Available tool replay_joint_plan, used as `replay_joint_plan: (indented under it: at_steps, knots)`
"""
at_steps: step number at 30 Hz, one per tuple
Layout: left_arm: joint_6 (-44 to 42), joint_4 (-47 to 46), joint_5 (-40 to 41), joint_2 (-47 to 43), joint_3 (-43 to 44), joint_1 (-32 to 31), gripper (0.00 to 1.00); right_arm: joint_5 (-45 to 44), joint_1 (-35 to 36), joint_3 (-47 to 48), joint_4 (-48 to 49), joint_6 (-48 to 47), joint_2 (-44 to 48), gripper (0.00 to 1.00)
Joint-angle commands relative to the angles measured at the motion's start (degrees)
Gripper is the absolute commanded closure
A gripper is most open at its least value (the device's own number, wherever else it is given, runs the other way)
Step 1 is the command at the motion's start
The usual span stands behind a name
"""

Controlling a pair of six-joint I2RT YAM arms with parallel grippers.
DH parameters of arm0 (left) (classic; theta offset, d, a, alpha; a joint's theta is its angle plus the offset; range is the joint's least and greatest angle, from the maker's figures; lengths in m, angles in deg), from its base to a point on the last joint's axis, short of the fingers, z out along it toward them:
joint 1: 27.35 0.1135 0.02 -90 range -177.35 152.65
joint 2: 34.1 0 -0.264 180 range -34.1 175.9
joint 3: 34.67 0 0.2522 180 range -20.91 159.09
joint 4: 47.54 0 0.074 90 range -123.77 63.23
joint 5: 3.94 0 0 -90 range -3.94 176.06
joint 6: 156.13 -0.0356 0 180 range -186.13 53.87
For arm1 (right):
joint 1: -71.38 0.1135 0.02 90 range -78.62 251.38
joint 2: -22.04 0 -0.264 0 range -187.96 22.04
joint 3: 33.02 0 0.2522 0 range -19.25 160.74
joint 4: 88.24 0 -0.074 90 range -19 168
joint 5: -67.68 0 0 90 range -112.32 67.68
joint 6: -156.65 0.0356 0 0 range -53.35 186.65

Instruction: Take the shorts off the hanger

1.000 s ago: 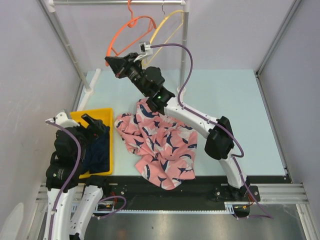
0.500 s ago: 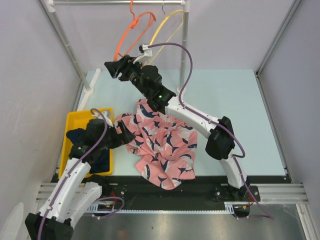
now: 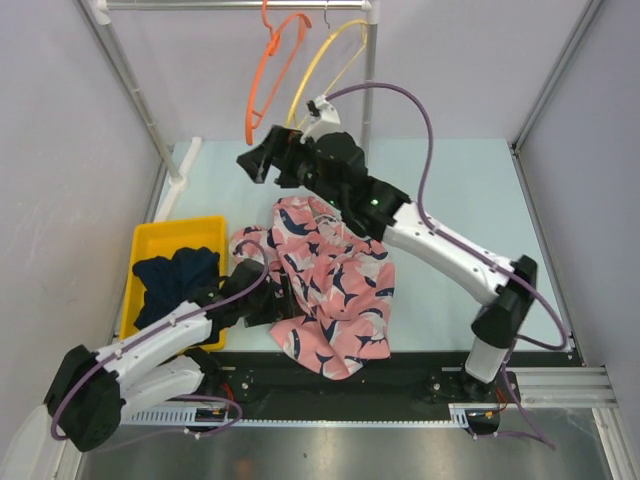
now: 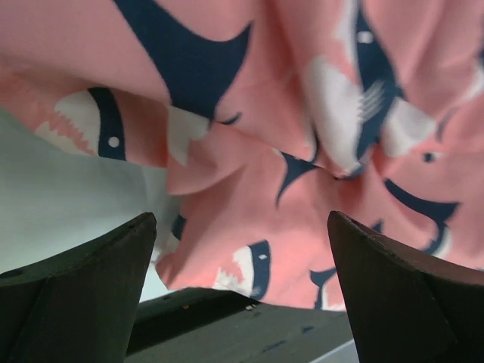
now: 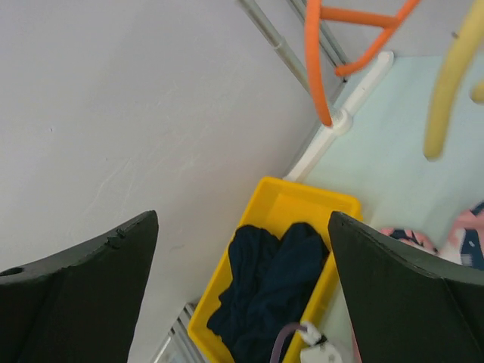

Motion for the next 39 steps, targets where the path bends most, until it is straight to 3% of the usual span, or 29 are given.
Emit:
replay_joint_plan:
  at_steps: [1,7,15,18,19,20,21,25,29,33,39]
  knots:
    - [3.6,-6.32,4.53,5.91,-0.31,-1.02,0.0,1.09,0.38,-8.91,-0.86,0.01,9.41,0.0]
    - [0.53,-15.02,2.61,18.29,3.73,-0.94,0.0,1.71,0.47,-17.1,-2.17,-0.69,19.43,0.0]
    - [-0.36,-27.4,-7.84,36.21,14.71,-0.23,0.04,-3.74,1.96,-21.41,-10.25,-2.88,30.77,0.0]
    - [0.34,-31.45,-10.84,39.75,17.7,0.91,0.35,-6.29,2.67,-22.9,-13.33,-3.33,34.73,0.0]
    - [0.78,-32.69,-12.94,39.94,18.14,2.04,0.5,-6.99,2.76,-23.25,-14.82,-3.5,36.48,0.0]
    - [1.04,-33.92,-13.91,39.68,18.32,2.66,0.57,-8.47,2.84,-24.3,-15.7,-3.42,37.45,0.0]
    - [1.31,-36.37,-15.06,38.11,18.24,3.19,0.7,-9.19,2.85,-24.66,-16.49,-3.41,38.16,0.0]
    - [1.66,-37.54,-17.61,29.0,17.09,8.36,1.0,-12.88,2.93,-27.12,-20.97,-3.06,41.59,0.0]
    - [-0.62,-29.03,-15.6,15.54,17.97,13.82,1.0,-15.77,2.85,-29.93,-23.61,-2.63,44.31,0.0]
    - [-2.9,-12.98,-12.96,3.31,20.25,21.11,1.0,-17.37,2.58,-31.96,-25.2,-1.92,45.28,0.0]
    - [-10.19,4.53,-5.7,-10.4,29.47,31.93,1.0,-15.61,2.32,-33.01,-24.41,-1.31,44.49,0.0]
